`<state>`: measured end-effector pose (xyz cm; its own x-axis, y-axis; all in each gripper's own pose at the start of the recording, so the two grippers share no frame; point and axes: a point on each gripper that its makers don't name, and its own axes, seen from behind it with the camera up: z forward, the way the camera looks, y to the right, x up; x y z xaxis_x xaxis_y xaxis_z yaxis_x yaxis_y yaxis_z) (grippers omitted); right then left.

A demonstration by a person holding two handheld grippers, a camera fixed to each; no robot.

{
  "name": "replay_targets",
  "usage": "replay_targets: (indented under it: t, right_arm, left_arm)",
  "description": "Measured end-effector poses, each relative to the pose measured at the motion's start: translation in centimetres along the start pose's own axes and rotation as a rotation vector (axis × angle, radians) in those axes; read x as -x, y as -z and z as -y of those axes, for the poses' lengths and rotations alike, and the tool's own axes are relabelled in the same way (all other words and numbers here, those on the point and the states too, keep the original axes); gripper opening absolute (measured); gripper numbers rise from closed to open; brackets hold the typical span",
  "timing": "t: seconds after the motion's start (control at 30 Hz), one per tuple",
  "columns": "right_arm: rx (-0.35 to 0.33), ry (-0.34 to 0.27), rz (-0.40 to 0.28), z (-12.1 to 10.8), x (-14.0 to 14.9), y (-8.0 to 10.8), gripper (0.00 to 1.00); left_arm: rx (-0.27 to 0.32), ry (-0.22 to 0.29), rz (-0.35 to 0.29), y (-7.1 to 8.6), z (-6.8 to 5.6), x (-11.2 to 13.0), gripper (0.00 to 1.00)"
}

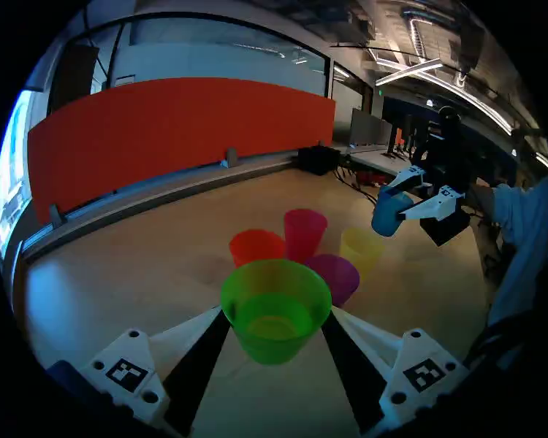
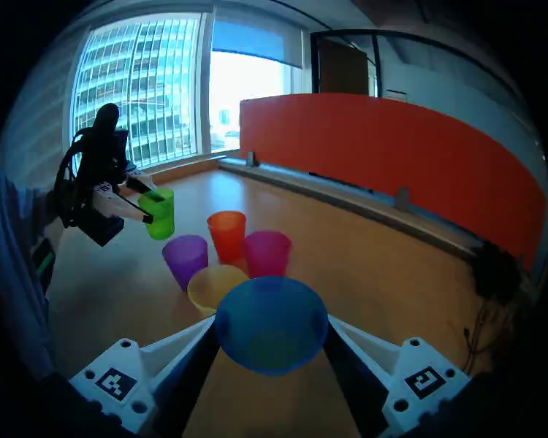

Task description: Pour water

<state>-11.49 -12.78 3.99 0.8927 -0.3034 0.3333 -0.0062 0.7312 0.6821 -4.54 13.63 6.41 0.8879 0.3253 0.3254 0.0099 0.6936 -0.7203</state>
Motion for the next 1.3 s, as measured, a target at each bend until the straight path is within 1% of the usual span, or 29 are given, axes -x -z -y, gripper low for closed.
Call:
replay_targets:
  t: [0.17, 0.37, 0.7, 0.87, 1.1, 1.3]
  right_arm:
    - [0.014, -0.007, -0.065, 0.4, -2.0, 0.9, 0.92]
    - [0.026, -0.008, -0.135, 0.8, -3.8, 1.7, 0.92]
    - [0.068, 0.027, -0.252, 1.0, -7.4, 3.1, 0.92]
    - [0.083, 0.043, -0.293, 1.2, -8.8, 3.6, 0.92]
    - [0.095, 0.036, -0.356, 1.4, -11.1, 4.3, 0.93]
    - [0.110, 0.037, -0.389, 1.3, -12.4, 4.9, 0.93]
  left_arm:
    - [-0.016, -0.002, -0.033, 1.2, -0.1, -1.3, 0.85]
    - [-0.023, -0.008, -0.068, 2.2, -0.7, -2.5, 0.85]
    - [-0.023, -0.006, -0.124, 3.3, -1.7, -4.3, 0.85]
    - [-0.020, -0.006, -0.150, 3.8, -2.1, -5.2, 0.85]
    - [-0.022, -0.002, -0.179, 4.4, -2.3, -6.3, 0.85]
    - [-0.021, -0.002, -0.197, 4.9, -2.5, -6.9, 0.85]
